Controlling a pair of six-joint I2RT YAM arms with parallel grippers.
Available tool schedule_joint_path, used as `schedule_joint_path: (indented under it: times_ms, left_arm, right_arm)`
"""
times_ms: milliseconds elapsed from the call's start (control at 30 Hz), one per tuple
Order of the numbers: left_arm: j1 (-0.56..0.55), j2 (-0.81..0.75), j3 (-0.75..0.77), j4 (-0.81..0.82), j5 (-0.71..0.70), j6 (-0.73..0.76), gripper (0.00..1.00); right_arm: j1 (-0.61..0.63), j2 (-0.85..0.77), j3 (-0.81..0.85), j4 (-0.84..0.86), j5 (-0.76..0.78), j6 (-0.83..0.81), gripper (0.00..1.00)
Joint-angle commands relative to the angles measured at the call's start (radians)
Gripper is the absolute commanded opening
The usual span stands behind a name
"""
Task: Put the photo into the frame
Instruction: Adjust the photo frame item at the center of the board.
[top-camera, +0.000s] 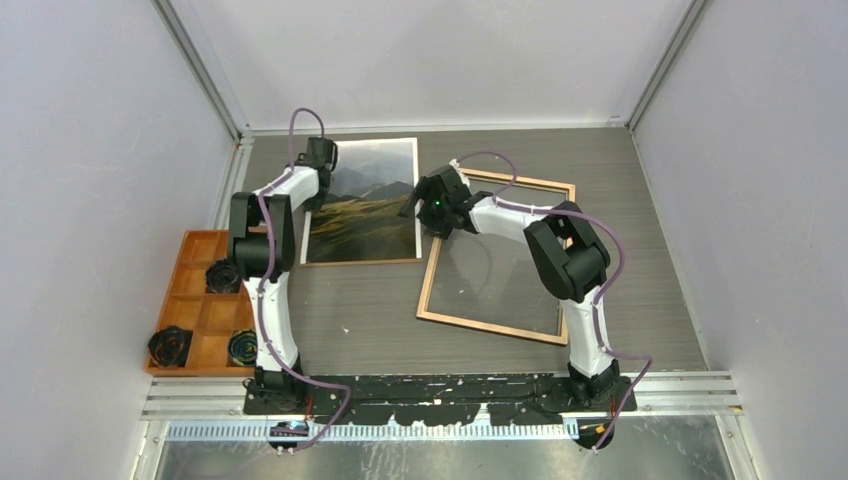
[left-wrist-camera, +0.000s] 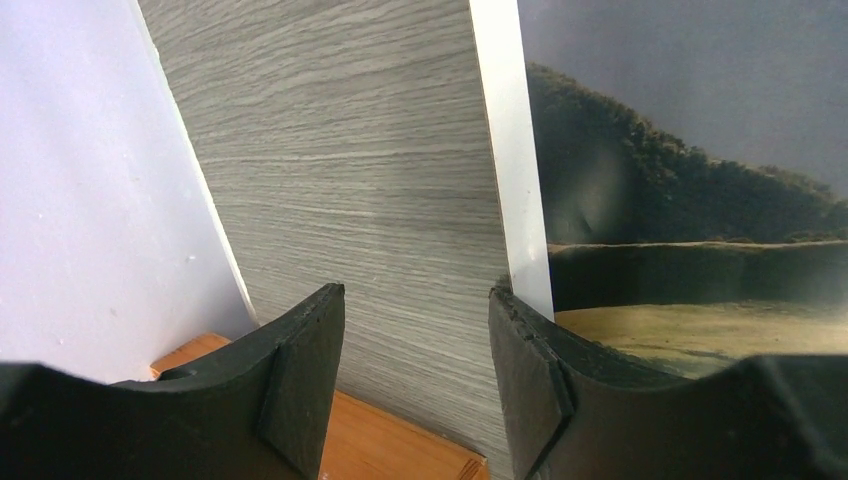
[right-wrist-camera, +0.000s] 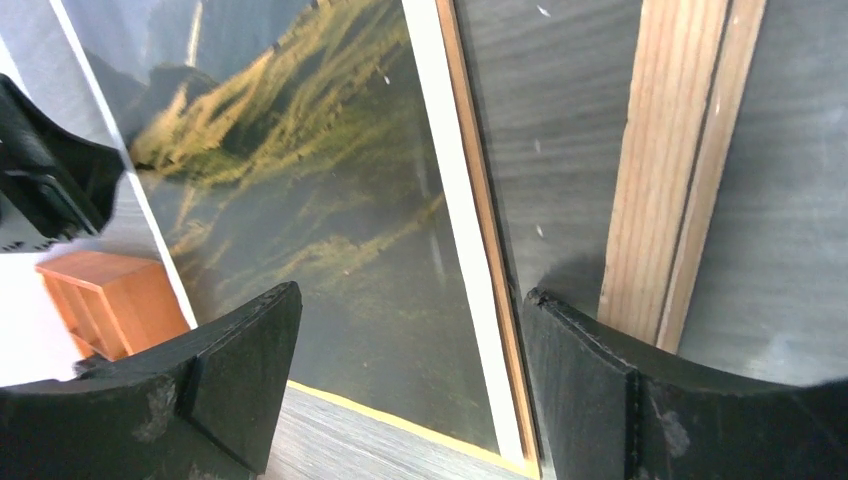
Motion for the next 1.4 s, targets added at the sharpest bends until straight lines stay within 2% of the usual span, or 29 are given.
schedule_joint_path:
  times_ms: [0, 167, 300, 467, 533, 600, 1133, 1367]
  left_arm:
    - [-0.02, -0.008, -0.018, -0.005, 0.08, -0.016, 0.58]
    - [-0.02, 0.005, -0.01, -0.015, 0.076, -0.016, 0.58]
    - [-0.021, 0.01, -0.011, -0.013, 0.068, -0.01, 0.58]
    - [-0.02, 0.01, -0.016, -0.009, 0.068, -0.007, 0.58]
    - [-0.02, 0.011, -0.015, -0.01, 0.071, -0.006, 0.58]
    - [-0.02, 0.011, -0.013, -0.011, 0.072, -0.009, 0.58]
    - [-0.02, 0.01, -0.021, -0.002, 0.067, 0.003, 0.58]
    - [-0.02, 0.011, -0.026, 0.002, 0.067, 0.007, 0.58]
  right_arm:
    - [0.031, -0.06, -0.031, -0.168, 0.082, -0.059, 0.84]
    - [0.056, -0.06, -0.002, -0.253, 0.128, -0.087, 0.82]
    - [0.065, -0.063, 0.01, -0.28, 0.128, -0.089, 0.75]
    - [0.084, -0.086, 0.011, -0.305, 0.143, -0.093, 0.72]
    - [0.089, -0.089, 0.013, -0.306, 0.132, -0.093, 0.62]
    - [0.092, -0.087, 0.019, -0.31, 0.126, -0.097, 0.58]
    - [0.119, -0.091, 0.046, -0.346, 0.141, -0.115, 0.56]
    - [0.126, -0.084, 0.06, -0.34, 0.137, -0.127, 0.51]
